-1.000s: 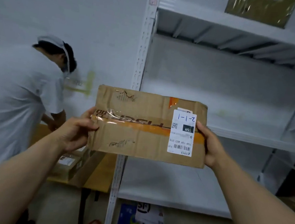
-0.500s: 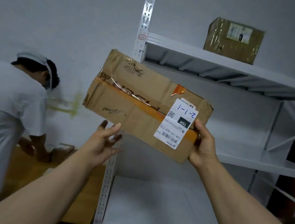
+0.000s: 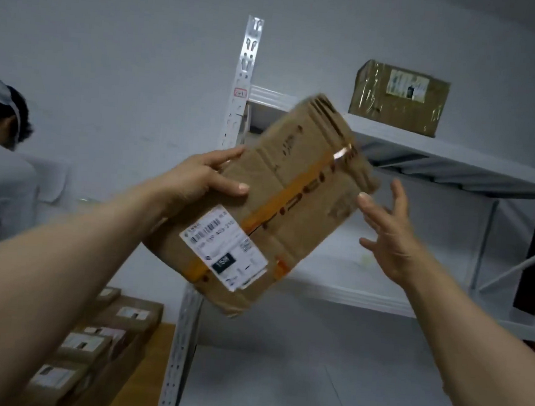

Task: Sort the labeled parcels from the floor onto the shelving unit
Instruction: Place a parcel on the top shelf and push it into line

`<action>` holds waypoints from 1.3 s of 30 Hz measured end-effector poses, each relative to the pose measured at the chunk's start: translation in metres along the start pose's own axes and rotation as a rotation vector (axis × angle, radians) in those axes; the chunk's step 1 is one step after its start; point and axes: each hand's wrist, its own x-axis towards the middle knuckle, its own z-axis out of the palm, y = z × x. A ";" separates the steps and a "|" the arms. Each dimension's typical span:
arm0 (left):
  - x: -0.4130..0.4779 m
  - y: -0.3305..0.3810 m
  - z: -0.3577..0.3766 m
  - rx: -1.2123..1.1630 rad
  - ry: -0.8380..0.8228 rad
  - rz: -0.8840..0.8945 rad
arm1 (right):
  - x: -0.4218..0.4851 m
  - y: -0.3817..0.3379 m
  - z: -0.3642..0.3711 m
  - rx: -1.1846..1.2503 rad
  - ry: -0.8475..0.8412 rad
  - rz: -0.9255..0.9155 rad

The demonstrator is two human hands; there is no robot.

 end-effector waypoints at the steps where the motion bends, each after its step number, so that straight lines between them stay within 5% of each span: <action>1: 0.002 0.007 0.000 0.124 -0.047 -0.023 | 0.002 -0.006 -0.003 -0.028 -0.004 -0.022; 7: 0.014 0.026 0.009 0.385 -0.162 0.020 | 0.001 0.001 -0.021 -0.299 -0.229 0.032; 22: 0.078 0.122 0.023 0.691 -0.061 0.284 | 0.076 -0.013 -0.064 -0.037 -0.165 -0.295; 24: 0.095 0.135 0.028 0.818 0.106 0.371 | 0.099 -0.017 -0.065 0.044 -0.076 -0.369; 27: 0.131 0.141 0.036 1.082 0.755 0.622 | 0.136 -0.023 -0.068 0.199 0.078 -0.412; 29: 0.151 0.129 0.042 0.977 1.097 0.579 | 0.161 -0.029 -0.070 0.302 0.120 -0.413; 32: 0.183 0.091 0.050 0.602 1.126 0.421 | 0.198 -0.041 -0.071 0.421 0.113 -0.374; 35: 0.216 0.069 0.051 0.278 1.018 0.499 | 0.237 -0.050 -0.067 0.406 0.075 -0.299; 39: 0.252 0.066 0.034 0.235 1.113 0.569 | 0.286 -0.059 -0.057 0.325 -0.008 -0.265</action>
